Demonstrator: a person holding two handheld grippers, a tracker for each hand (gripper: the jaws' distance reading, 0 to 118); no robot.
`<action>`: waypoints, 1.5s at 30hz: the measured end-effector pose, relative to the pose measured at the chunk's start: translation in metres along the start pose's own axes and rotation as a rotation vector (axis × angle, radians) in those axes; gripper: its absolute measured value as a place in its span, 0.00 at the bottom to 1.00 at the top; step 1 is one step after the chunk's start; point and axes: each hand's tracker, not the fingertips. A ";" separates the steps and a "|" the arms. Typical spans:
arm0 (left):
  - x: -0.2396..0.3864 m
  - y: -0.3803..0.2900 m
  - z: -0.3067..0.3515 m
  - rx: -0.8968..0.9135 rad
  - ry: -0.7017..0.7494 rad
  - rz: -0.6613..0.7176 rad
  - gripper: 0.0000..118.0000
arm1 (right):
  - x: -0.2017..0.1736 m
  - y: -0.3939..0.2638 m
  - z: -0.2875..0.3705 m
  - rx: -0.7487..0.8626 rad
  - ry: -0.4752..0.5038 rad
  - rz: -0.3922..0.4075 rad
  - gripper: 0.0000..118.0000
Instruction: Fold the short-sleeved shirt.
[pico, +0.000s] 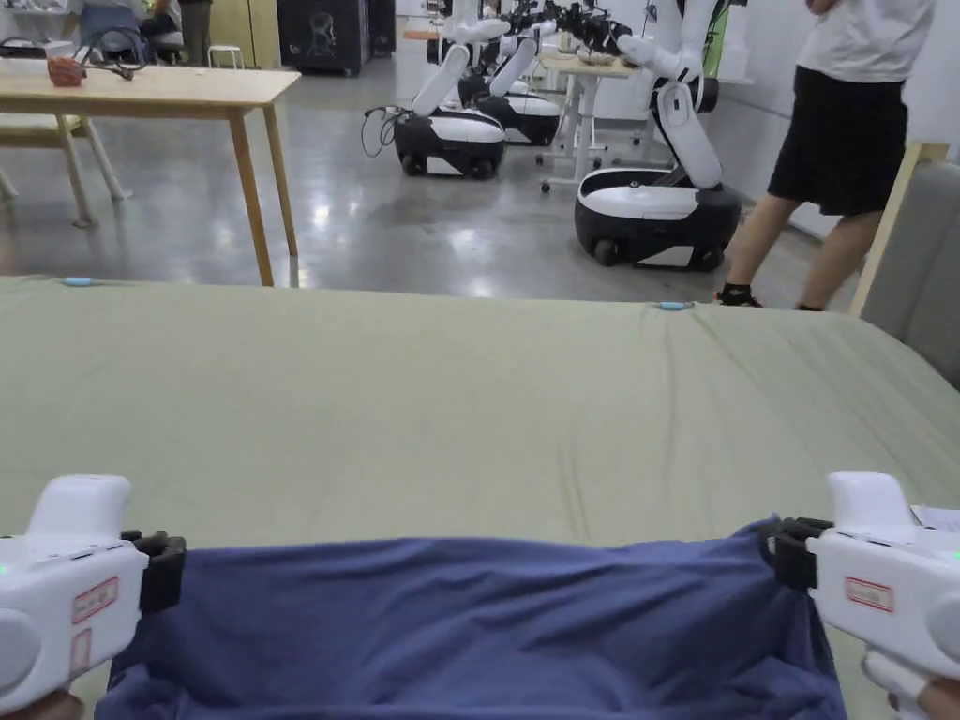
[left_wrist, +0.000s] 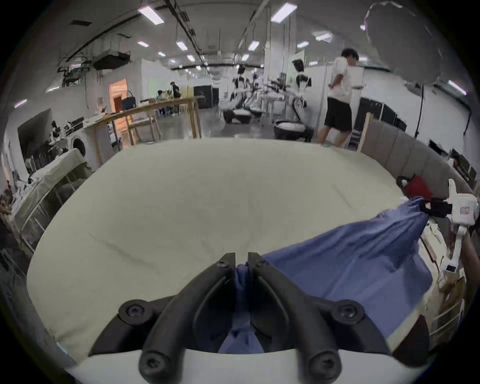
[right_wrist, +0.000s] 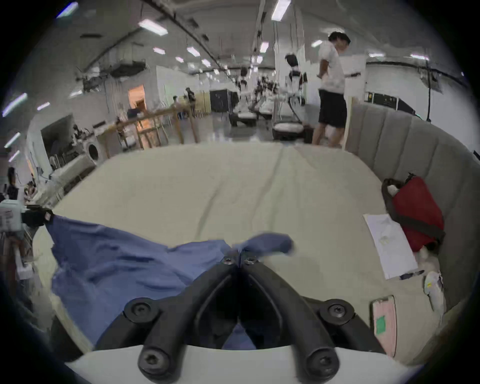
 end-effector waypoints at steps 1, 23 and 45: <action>-0.002 -0.011 0.019 0.017 -0.004 0.000 0.07 | -0.003 -0.012 0.025 0.012 0.012 -0.002 0.01; 0.049 -0.091 0.095 0.196 0.001 -0.031 0.98 | -0.076 -0.098 0.133 0.205 -0.031 0.008 0.91; -0.093 -0.150 0.066 0.040 -0.128 0.370 1.00 | -0.162 -0.118 0.126 0.214 0.040 0.073 0.01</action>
